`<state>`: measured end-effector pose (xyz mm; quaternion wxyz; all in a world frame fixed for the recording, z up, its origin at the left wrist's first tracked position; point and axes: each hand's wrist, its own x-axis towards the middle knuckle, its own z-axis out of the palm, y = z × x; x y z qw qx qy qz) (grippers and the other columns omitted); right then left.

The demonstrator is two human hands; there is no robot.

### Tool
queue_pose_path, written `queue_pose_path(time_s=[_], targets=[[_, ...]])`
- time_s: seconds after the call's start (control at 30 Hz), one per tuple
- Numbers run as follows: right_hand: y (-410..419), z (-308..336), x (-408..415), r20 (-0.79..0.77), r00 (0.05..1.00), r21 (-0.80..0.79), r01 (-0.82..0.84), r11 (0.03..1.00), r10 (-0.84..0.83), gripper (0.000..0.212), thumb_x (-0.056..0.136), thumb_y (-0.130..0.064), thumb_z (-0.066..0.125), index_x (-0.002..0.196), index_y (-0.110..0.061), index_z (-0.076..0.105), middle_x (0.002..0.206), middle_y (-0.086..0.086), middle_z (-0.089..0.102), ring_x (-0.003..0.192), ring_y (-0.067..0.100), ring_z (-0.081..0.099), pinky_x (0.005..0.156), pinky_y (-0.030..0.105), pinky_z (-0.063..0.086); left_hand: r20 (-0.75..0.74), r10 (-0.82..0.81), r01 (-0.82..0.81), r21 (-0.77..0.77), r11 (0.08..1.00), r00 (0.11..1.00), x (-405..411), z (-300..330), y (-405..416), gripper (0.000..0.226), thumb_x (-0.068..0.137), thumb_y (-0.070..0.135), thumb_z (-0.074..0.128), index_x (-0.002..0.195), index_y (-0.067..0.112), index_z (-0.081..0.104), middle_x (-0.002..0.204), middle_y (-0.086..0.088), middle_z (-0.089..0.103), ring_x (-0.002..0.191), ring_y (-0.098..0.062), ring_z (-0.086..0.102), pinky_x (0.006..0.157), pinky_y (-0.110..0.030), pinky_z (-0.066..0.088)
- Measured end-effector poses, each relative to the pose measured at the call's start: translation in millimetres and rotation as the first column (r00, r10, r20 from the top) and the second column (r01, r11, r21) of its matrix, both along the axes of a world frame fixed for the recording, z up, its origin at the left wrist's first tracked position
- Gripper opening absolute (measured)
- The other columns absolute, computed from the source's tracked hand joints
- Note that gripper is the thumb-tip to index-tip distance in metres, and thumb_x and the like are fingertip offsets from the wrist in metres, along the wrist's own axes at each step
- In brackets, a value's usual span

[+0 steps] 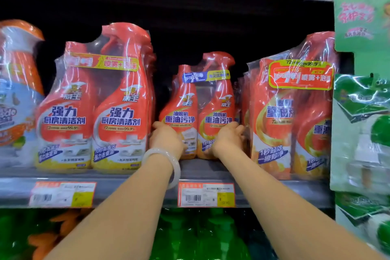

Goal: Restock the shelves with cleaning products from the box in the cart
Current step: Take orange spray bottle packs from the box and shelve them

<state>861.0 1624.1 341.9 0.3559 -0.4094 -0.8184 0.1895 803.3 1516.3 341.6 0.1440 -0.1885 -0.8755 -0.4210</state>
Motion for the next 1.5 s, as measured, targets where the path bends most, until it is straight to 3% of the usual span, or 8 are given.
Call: queue_pose_path(time_s=[0.1,0.33,0.6,0.97,1.13,1.33,1.5], targets=[[7,-2,-6,-0.021,1.0,0.004,-0.015,1.0,0.015,0.108,0.066,-0.026,0.086,0.141,0.001,0.013,0.143,0.016,0.023,0.133,0.033,0.031,0.106,0.038,0.037,0.108,-0.044,0.036,0.079,0.996,0.993,-7,1,3,0.089,0.072,0.022,0.081,0.135,0.0,0.023,0.134,-0.018,0.045,0.124,-0.032,0.048,0.099,-0.037,0.041],[19,3,-8,-0.111,0.993,-0.087,-0.058,0.994,0.049,0.099,0.067,-0.017,0.085,0.14,-0.007,0.019,0.145,0.014,0.027,0.131,0.034,0.037,0.104,0.041,0.038,0.138,-0.065,0.046,0.139,0.989,0.988,-20,3,5,0.089,0.069,0.023,0.084,0.137,0.003,0.03,0.137,-0.015,0.045,0.128,-0.031,0.045,0.106,-0.039,0.037],[24,0,-16,-0.079,0.997,-0.086,-0.027,0.996,0.02,0.088,0.074,-0.017,0.079,0.138,-0.01,0.017,0.141,0.018,0.034,0.126,0.036,0.042,0.101,0.047,0.041,0.119,-0.012,0.007,0.045,0.999,0.993,-27,0,12,0.086,0.072,0.025,0.081,0.135,0.002,0.028,0.134,-0.017,0.046,0.124,-0.032,0.048,0.1,-0.04,0.042],[23,-2,-14,-0.11,0.994,-0.153,-0.038,0.987,0.021,0.092,0.072,-0.021,0.081,0.137,-0.008,0.018,0.142,0.017,0.034,0.128,0.035,0.042,0.103,0.045,0.041,0.08,-0.022,0.017,0.067,0.998,0.997,-39,-3,14,0.058,0.078,0.017,0.076,0.124,0.008,0.042,0.124,-0.014,0.053,0.114,-0.031,0.055,0.093,-0.039,0.046],[24,-2,-12,-0.114,0.993,-0.172,-0.062,0.983,0.043,0.095,0.068,-0.021,0.083,0.136,-0.009,0.019,0.138,0.016,0.036,0.125,0.035,0.044,0.104,0.044,0.042,0.126,-0.029,0.015,0.109,0.994,0.992,-43,-3,17,0.061,0.076,0.017,0.077,0.126,0.005,0.044,0.125,-0.014,0.054,0.114,-0.03,0.056,0.093,-0.037,0.047],[25,-3,-10,-0.097,0.994,-0.147,-0.072,0.987,0.058,0.092,0.07,-0.02,0.082,0.136,-0.009,0.02,0.138,0.016,0.038,0.124,0.035,0.046,0.102,0.044,0.043,0.112,0.04,-0.035,-0.046,0.998,0.993,-53,-7,24,0.049,0.084,0.024,0.069,0.123,0.006,0.046,0.121,-0.012,0.057,0.11,-0.027,0.059,0.094,-0.034,0.049],[21,-4,-10,-0.075,0.996,-0.141,-0.056,0.988,0.045,0.087,0.072,-0.019,0.081,0.135,-0.008,0.022,0.137,0.017,0.038,0.124,0.034,0.046,0.102,0.044,0.044,0.15,-0.017,0.016,0.01,1.0,0.989,-56,-10,28,0.06,0.076,0.022,0.077,0.125,0.005,0.046,0.12,-0.011,0.059,0.108,-0.027,0.06,0.087,-0.035,0.05]])
